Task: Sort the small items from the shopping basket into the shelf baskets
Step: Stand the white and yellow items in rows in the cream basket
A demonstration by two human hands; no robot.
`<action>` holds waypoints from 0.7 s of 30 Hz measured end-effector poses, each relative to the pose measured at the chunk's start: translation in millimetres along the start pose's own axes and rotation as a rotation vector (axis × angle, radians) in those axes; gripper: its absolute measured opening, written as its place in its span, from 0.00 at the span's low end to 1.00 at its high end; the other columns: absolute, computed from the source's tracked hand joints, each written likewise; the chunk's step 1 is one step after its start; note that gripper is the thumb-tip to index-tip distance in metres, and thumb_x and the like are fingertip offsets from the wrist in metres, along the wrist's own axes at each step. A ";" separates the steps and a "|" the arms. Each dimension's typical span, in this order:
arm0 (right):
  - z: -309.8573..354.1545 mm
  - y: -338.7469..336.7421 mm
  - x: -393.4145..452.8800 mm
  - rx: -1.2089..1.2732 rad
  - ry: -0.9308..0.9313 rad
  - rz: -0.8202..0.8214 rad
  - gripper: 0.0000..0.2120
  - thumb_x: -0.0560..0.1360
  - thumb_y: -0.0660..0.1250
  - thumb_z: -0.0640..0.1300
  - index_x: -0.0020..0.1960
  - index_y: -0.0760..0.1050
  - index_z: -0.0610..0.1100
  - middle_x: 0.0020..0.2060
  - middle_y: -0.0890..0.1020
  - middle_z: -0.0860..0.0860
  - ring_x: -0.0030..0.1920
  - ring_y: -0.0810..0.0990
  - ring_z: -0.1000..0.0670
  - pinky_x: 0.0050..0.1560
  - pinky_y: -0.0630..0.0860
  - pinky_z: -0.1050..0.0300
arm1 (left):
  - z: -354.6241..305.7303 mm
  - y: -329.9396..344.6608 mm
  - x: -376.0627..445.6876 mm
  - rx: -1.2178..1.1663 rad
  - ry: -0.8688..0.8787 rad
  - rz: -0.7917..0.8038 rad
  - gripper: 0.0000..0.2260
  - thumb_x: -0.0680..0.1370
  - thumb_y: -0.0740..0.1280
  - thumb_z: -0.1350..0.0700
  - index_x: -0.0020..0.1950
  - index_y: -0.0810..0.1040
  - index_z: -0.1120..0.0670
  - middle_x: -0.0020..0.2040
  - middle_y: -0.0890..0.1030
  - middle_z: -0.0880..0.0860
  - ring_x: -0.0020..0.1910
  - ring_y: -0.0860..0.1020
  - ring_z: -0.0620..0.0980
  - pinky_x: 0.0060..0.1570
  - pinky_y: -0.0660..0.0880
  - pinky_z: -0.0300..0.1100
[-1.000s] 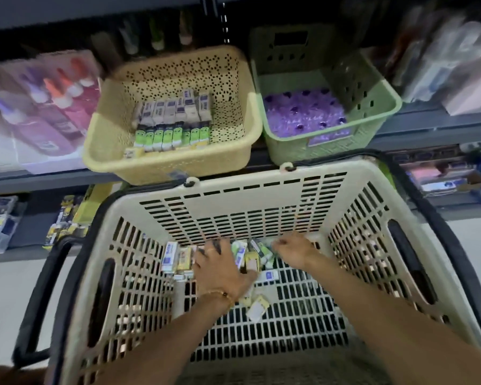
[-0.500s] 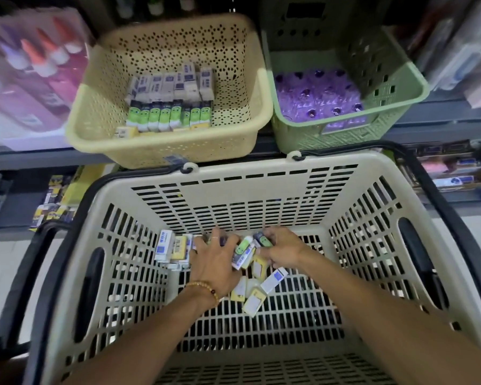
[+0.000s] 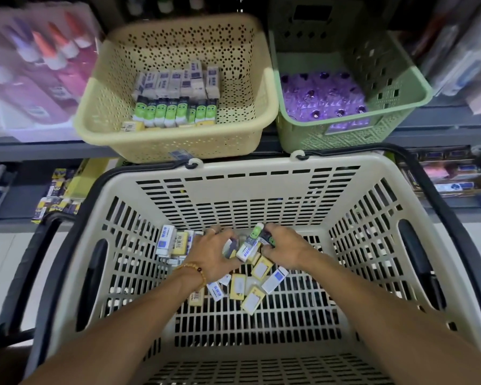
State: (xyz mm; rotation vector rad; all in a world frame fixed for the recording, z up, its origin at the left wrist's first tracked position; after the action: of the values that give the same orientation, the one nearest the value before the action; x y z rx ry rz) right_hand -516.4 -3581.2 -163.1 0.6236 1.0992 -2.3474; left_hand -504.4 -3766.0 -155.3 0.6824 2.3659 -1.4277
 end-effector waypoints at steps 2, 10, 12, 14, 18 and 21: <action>-0.5 -2.3 -0.4 0.150 0.039 0.044 0.16 0.76 0.66 0.39 0.63 0.73 0.46 0.54 0.80 0.47 0.48 0.80 0.49 0.46 0.77 0.55 | -0.6 -10.5 -4.8 -0.239 -0.057 0.009 0.12 0.72 0.72 0.51 0.53 0.72 0.47 0.51 0.75 0.51 0.46 0.75 0.49 0.40 0.71 0.38; 22.4 -37.5 -31.5 0.633 0.058 0.070 0.16 0.78 0.68 0.40 0.65 0.74 0.46 0.47 0.84 0.48 0.35 0.74 0.56 0.36 0.70 0.61 | -21.1 -52.7 -40.3 -1.344 -0.361 0.307 0.09 0.72 0.71 0.57 0.50 0.77 0.55 0.36 0.82 0.55 0.32 0.81 0.52 0.35 0.78 0.44; 35.3 -46.4 -44.7 0.798 0.021 0.079 0.14 0.77 0.68 0.38 0.62 0.76 0.46 0.42 0.84 0.50 0.34 0.77 0.56 0.34 0.71 0.60 | -28.7 -64.1 -51.4 -1.454 -0.339 0.314 0.09 0.67 0.71 0.54 0.45 0.80 0.55 0.34 0.82 0.57 0.30 0.82 0.54 0.30 0.79 0.45; 51.0 -52.9 -57.8 0.974 -0.026 0.122 0.14 0.77 0.67 0.37 0.62 0.75 0.43 0.40 0.85 0.48 0.35 0.81 0.54 0.32 0.74 0.60 | -31.7 -73.9 -60.5 -1.554 -0.300 0.274 0.08 0.67 0.70 0.53 0.43 0.81 0.54 0.36 0.81 0.57 0.33 0.81 0.56 0.34 0.79 0.46; 87.8 -62.0 -80.2 1.058 -0.102 0.083 0.12 0.77 0.66 0.33 0.59 0.77 0.40 0.44 0.82 0.44 0.35 0.80 0.52 0.30 0.75 0.60 | -31.5 -95.8 -77.5 -1.759 -0.204 0.207 0.07 0.71 0.67 0.53 0.45 0.79 0.54 0.42 0.76 0.58 0.43 0.76 0.58 0.39 0.77 0.47; 118.3 -68.4 -94.3 1.058 -0.154 0.047 0.13 0.76 0.67 0.33 0.60 0.77 0.40 0.46 0.80 0.44 0.37 0.76 0.50 0.32 0.76 0.59 | -31.9 -115.4 -92.3 -1.872 -0.095 0.170 0.07 0.71 0.67 0.52 0.43 0.79 0.54 0.43 0.77 0.57 0.43 0.76 0.58 0.37 0.76 0.47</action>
State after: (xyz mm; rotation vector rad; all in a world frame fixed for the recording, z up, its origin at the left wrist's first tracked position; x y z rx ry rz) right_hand -506.1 -3615.4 -1.0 0.7535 -0.3158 -2.7484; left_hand -488.6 -3805.9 -10.4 0.1591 2.2298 0.9597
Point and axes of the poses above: each hand's wrist, its own x-axis towards the middle knuckle, its own y-axis out of the palm, z = x × y, the point moved 3 cm from there along x, towards the middle knuckle
